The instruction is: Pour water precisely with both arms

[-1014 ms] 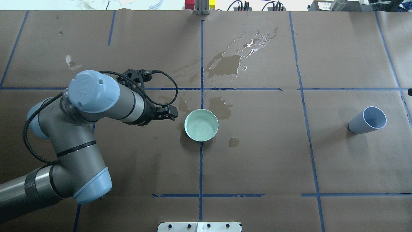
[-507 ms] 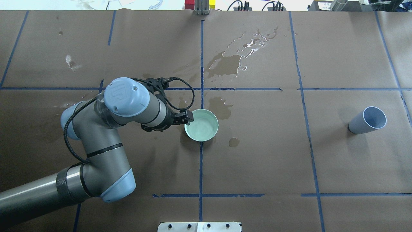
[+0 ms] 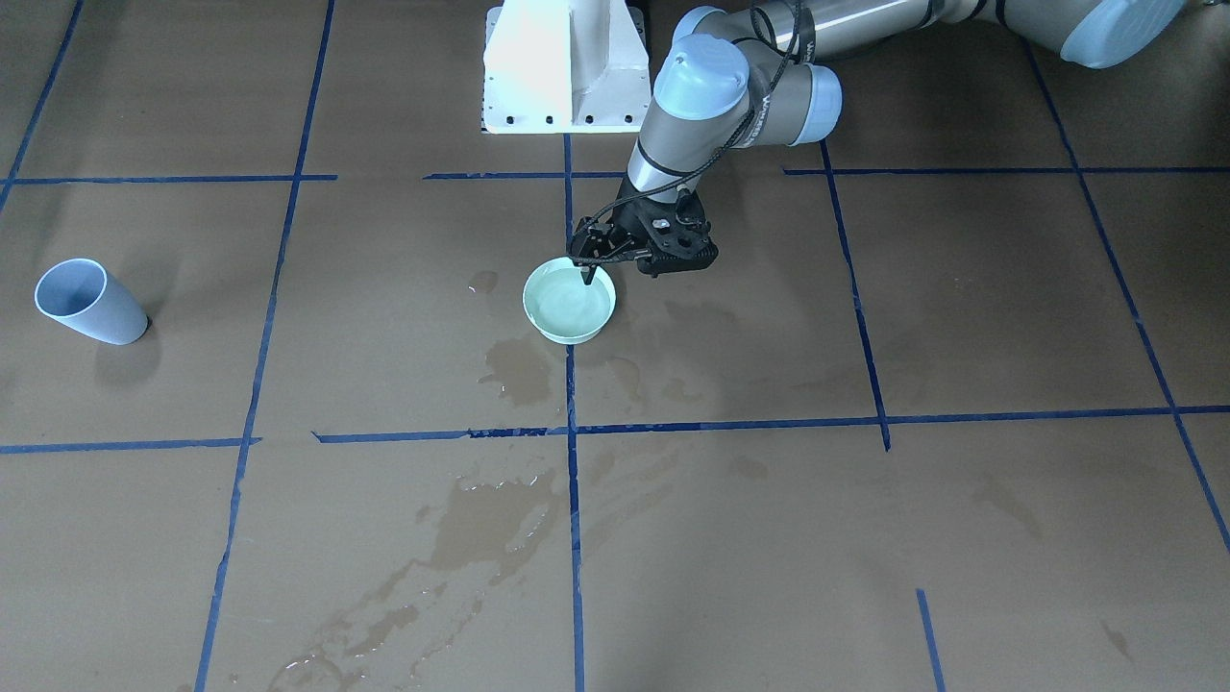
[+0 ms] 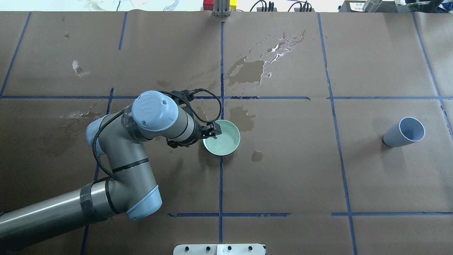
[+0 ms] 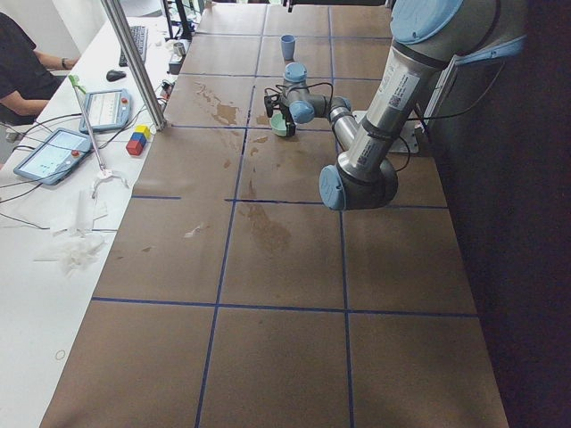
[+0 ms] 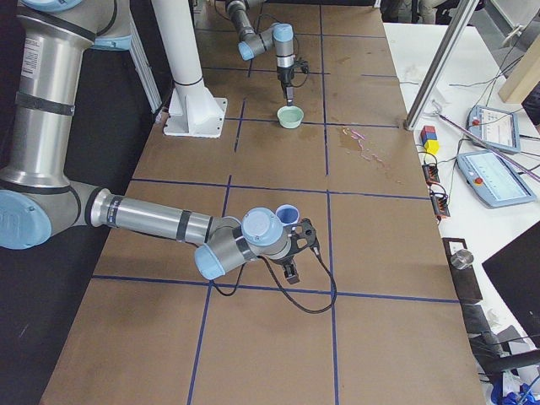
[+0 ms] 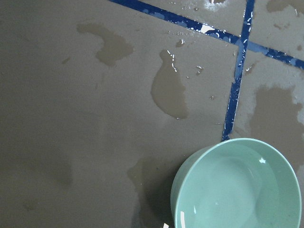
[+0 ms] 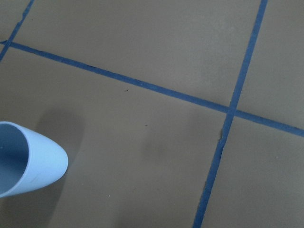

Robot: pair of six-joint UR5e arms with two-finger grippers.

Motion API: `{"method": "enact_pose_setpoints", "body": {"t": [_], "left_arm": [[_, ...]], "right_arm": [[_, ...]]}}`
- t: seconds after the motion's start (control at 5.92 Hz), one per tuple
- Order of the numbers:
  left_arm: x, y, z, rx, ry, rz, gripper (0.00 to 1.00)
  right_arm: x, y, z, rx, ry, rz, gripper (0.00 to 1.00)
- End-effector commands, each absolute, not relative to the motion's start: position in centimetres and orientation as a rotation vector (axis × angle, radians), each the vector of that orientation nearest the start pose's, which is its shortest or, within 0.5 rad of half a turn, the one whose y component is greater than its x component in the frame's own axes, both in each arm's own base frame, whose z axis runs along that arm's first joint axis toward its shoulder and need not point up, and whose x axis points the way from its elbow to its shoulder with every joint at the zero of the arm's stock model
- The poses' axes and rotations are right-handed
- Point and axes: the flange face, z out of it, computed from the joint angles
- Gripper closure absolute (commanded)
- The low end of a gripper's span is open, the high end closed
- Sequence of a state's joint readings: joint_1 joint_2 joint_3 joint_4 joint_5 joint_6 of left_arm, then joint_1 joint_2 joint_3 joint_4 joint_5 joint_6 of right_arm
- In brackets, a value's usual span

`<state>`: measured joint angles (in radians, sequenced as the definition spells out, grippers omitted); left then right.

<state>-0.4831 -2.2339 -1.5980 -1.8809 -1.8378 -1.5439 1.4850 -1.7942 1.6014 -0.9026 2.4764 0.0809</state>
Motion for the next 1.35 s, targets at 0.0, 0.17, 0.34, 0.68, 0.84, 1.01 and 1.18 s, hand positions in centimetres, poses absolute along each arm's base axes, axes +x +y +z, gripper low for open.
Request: {"method": "enact_pose_setpoints", "body": {"t": [0.0, 0.17, 0.34, 0.68, 0.84, 1.01, 1.18], "left_arm": [[59.2, -43.3, 20.1, 0.034, 1.010, -0.300, 0.11], [59.3, -43.2, 20.2, 0.035, 1.005, -0.296, 0.15], [59.3, -43.2, 20.4, 0.033, 1.001, -0.292, 0.23], [59.3, -43.1, 21.6, 0.026, 0.983, -0.292, 0.49], [59.4, -42.9, 21.8, 0.023, 0.980, -0.290, 0.55], [59.6, -42.6, 22.0, 0.020, 0.977, -0.287, 0.55], [59.4, -42.5, 22.7, 0.018, 0.970, -0.288, 0.62]], "right_arm": [[3.1, -42.2, 64.7, 0.295, -1.028, -0.198, 0.00], [3.1, -43.5, 63.5, 0.278, -1.029, -0.188, 0.00], [3.9, -44.6, 61.6, 0.222, -1.028, -0.133, 0.00], [4.9, -44.6, 60.5, 0.211, -0.999, -0.100, 0.00], [4.7, -45.0, 60.2, 0.215, -0.997, -0.106, 0.00], [4.9, -45.4, 59.8, 0.226, -0.986, -0.106, 0.00], [4.9, -45.7, 59.6, 0.230, -0.985, -0.109, 0.00]]}}
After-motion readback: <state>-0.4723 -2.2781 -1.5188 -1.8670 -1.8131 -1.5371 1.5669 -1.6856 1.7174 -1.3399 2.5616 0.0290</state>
